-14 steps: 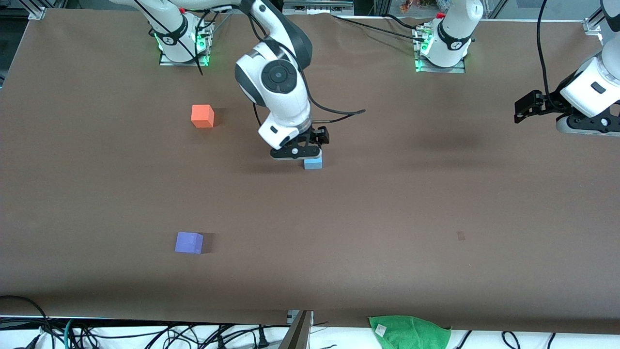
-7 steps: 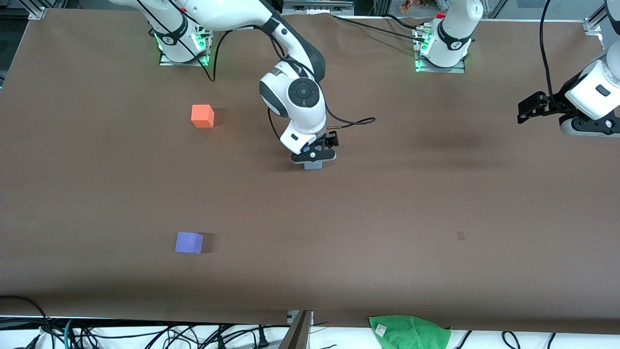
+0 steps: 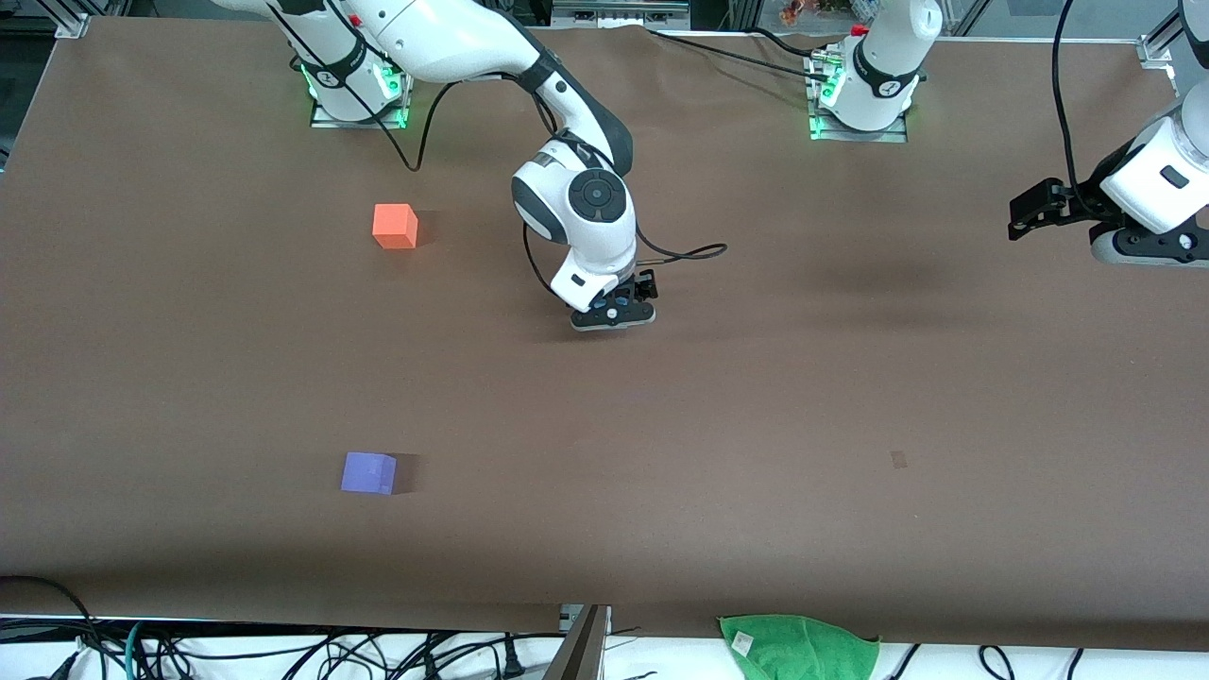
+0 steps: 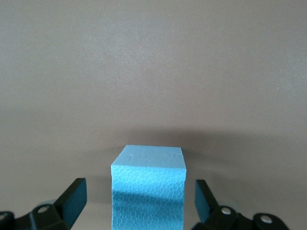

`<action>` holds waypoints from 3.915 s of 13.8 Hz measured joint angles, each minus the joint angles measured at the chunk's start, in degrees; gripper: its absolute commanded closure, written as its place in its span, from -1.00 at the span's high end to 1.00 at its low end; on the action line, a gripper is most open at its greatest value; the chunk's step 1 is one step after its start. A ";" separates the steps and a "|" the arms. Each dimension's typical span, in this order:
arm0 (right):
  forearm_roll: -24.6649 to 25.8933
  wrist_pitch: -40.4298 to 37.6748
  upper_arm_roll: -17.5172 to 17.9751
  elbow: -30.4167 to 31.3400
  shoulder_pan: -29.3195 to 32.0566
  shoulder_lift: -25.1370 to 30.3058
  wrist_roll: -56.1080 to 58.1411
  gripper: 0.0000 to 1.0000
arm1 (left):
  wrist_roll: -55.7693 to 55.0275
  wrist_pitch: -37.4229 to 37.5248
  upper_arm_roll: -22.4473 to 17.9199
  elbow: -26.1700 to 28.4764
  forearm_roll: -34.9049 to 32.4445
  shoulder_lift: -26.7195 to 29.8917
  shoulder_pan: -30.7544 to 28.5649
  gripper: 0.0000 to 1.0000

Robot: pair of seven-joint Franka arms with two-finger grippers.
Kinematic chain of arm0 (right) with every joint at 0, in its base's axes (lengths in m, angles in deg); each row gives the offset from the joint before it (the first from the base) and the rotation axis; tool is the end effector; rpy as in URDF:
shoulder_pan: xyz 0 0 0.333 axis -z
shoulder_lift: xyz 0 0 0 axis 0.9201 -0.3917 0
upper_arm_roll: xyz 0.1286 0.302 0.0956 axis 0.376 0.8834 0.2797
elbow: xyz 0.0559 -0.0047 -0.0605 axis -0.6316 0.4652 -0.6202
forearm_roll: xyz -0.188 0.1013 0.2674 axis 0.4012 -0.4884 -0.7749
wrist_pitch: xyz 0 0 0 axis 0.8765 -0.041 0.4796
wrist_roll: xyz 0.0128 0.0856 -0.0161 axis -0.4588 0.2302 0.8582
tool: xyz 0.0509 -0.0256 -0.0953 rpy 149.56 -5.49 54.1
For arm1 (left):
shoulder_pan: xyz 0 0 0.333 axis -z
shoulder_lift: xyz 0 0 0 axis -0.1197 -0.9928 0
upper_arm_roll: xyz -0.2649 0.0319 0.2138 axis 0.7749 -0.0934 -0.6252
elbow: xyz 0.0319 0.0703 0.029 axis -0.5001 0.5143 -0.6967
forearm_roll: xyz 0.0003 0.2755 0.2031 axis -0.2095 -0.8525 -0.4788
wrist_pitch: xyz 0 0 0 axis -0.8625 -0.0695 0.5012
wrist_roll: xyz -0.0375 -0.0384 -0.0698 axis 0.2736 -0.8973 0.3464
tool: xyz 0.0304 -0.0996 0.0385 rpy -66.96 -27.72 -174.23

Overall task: Place blue block between orange and purple blocks
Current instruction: 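Lift and carry the blue cube with the right gripper toward the orange cube, then lower the blue cube between the orange and purple cubes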

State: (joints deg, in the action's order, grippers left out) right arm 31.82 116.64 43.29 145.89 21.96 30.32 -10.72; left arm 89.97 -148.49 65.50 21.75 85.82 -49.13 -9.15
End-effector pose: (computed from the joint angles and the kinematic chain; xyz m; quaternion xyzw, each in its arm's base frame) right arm 0.4740 0.5139 0.2737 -0.9980 -0.0548 -0.0194 0.0237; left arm 0.4858 0.0025 0.5995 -0.9984 0.0232 0.0506 0.0129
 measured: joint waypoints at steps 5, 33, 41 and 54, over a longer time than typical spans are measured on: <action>0.11 0.69 0.00 0.00 -0.48 -1.34 0.00 1.00 | 0.00 0.17 0.00 0.00 0.00 0.00 0.00 1.00; -2.14 -13.15 -9.07 3.14 7.31 10.39 6.58 -0.29 | 0.00 0.19 0.24 0.00 0.00 0.00 0.02 1.00; -7.20 -9.21 -11.38 19.59 19.24 19.86 26.41 -0.29 | 0.00 0.19 0.25 0.00 0.01 0.00 0.02 1.00; -8.64 10.58 -15.71 35.93 19.25 21.38 35.51 -0.29 | 0.00 0.19 0.28 0.00 0.01 0.00 0.02 1.00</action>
State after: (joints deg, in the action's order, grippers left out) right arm 23.18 127.22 27.58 181.81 41.21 51.70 24.79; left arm 89.97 -148.31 65.78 21.75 85.82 -49.13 -9.12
